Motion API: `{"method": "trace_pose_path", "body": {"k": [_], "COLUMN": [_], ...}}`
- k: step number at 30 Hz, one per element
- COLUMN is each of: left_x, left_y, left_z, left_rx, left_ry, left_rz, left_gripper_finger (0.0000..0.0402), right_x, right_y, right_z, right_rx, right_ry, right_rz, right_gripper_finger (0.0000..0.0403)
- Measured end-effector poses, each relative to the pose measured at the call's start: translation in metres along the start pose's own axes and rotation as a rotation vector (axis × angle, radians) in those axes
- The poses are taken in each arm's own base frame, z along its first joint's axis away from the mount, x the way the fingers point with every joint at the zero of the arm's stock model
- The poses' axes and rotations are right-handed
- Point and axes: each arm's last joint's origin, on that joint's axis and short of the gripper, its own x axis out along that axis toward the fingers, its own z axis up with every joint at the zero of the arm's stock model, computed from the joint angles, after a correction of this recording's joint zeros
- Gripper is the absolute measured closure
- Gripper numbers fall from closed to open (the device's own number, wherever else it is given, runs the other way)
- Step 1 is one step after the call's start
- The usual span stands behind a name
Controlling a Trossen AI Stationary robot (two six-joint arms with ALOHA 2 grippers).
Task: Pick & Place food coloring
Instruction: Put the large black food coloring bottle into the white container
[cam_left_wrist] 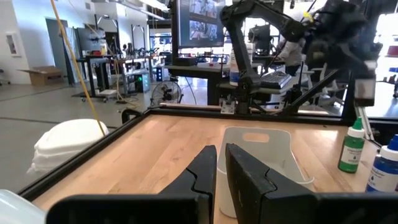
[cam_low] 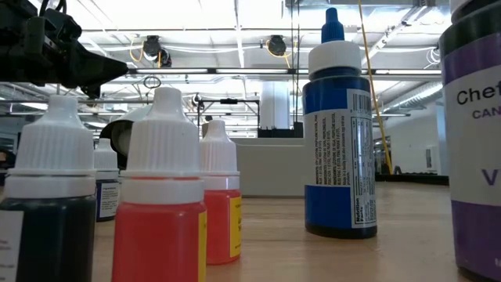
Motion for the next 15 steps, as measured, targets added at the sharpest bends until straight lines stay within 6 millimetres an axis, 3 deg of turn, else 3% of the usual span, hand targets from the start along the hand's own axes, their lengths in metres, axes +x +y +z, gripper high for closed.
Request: {"method": "trace_pose_path", "body": {"k": [9, 15], "left_x": [0.000, 0.000], "left_y": [0.000, 0.000], "left_z": [0.000, 0.000], "left_rx": [0.000, 0.000], "left_ry": [0.002, 0.002], "left_rz": [0.000, 0.000], "left_gripper_finger": [0.0360, 0.0360], "right_x": [-0.025, -0.016], "right_y": [-0.045, -0.074], "right_z": [0.038, 0.055], "right_rx": [-0.062, -0.105], "right_ry": [-0.154, -0.099], "right_rz": [-0.113, -0.186], "right_gripper_finger": [0.0288, 0.0290]}}
